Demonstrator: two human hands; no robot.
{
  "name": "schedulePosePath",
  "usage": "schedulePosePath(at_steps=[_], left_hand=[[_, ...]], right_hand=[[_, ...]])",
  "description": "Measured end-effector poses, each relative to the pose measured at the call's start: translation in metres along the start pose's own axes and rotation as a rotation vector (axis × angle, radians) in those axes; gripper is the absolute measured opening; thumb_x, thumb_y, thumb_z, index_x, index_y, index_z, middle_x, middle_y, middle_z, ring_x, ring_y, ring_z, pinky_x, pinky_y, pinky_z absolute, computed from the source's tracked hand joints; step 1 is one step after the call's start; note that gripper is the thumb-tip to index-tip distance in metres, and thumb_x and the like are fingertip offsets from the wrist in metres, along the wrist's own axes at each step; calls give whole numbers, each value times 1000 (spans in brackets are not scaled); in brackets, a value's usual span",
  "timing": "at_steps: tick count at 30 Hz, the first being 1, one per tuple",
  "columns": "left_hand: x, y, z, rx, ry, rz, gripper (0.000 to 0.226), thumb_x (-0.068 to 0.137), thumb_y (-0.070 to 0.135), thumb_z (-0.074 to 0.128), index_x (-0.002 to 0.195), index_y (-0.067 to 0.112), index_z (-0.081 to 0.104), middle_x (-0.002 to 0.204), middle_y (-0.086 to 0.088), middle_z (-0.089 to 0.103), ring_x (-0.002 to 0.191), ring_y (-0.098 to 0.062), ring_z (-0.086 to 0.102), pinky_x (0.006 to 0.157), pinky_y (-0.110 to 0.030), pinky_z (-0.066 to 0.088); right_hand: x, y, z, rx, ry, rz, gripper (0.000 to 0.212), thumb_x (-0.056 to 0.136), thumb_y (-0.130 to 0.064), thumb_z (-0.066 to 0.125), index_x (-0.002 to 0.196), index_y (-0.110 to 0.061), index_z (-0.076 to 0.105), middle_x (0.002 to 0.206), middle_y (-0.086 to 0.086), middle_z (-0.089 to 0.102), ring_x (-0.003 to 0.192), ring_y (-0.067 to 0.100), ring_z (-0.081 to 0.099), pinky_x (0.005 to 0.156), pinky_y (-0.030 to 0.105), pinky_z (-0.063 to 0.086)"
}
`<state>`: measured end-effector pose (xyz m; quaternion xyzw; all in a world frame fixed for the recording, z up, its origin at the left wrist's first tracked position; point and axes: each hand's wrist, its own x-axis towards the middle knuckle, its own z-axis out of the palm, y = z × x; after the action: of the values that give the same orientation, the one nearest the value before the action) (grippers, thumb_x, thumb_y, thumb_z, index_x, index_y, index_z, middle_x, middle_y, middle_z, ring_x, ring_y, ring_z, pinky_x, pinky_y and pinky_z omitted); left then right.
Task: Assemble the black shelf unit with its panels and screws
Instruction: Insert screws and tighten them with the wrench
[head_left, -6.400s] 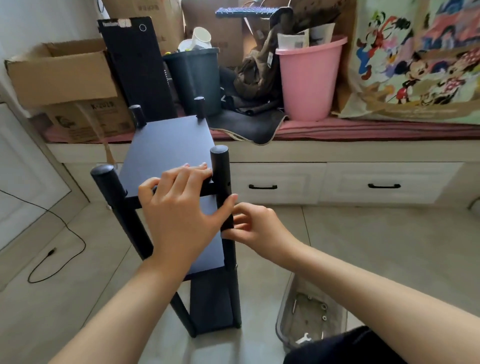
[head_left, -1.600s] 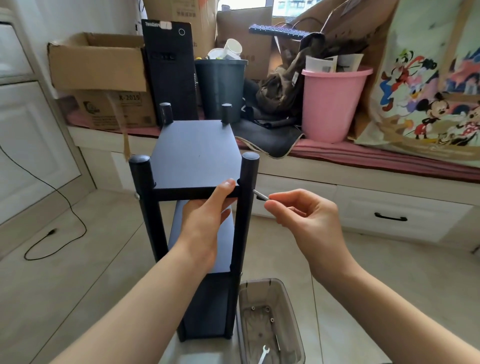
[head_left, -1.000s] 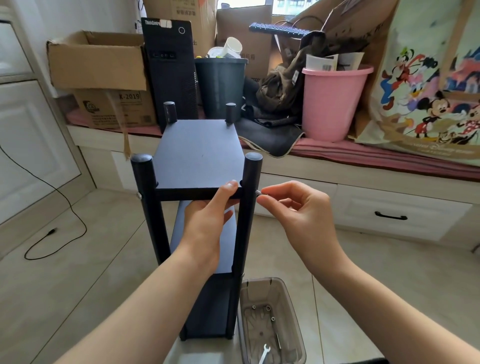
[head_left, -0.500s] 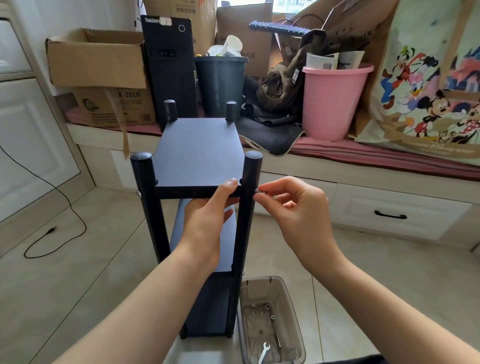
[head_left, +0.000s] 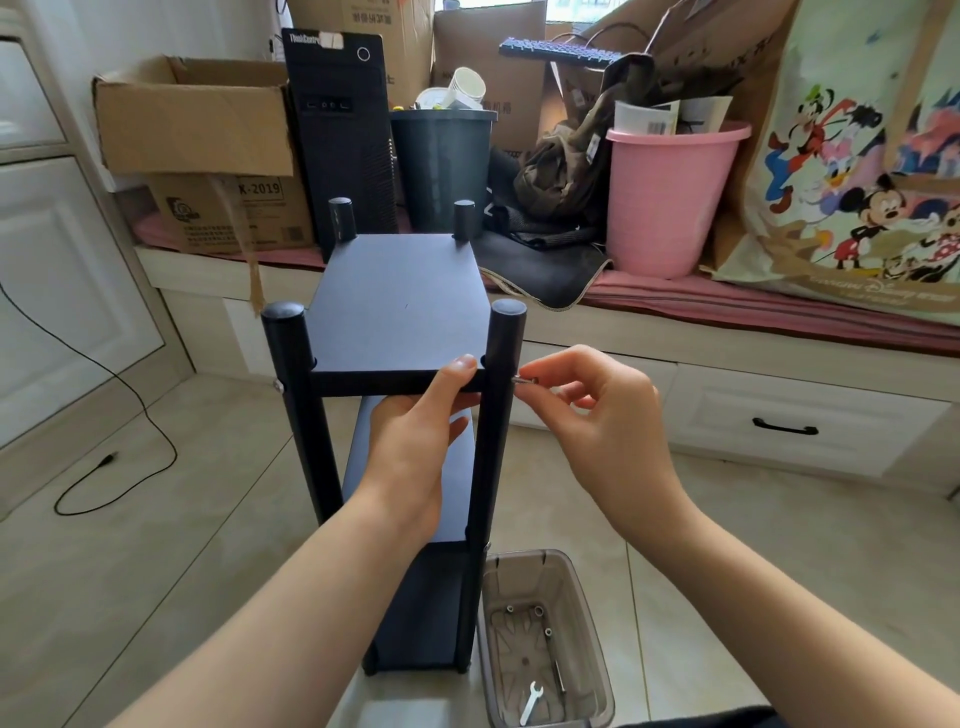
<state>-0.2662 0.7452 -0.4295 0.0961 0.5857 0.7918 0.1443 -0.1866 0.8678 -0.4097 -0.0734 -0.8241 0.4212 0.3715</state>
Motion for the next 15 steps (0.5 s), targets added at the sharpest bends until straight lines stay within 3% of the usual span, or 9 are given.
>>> schedulePosePath(at_steps=[12,15], left_hand=[[1,-1,1,-23,28,-15,39,91,39,67,121,14,68,110,-1,75,108,-20,69,100,-36,49],[1,-2,1,-28,25,-15,40,91,38,66,122,13,68,110,-1,75,108,-19,69,100,-35,49]], right_hand=[[-1,3,0,-42,14,-32,8,84,-16,78,87,-21,73,80,-17,70,78,8,63,73,12,47],[-2,3,0,-49,26,-29,7,83,-20,80,87,-21,75,81,-16,71,79,9,64,75,15,48]])
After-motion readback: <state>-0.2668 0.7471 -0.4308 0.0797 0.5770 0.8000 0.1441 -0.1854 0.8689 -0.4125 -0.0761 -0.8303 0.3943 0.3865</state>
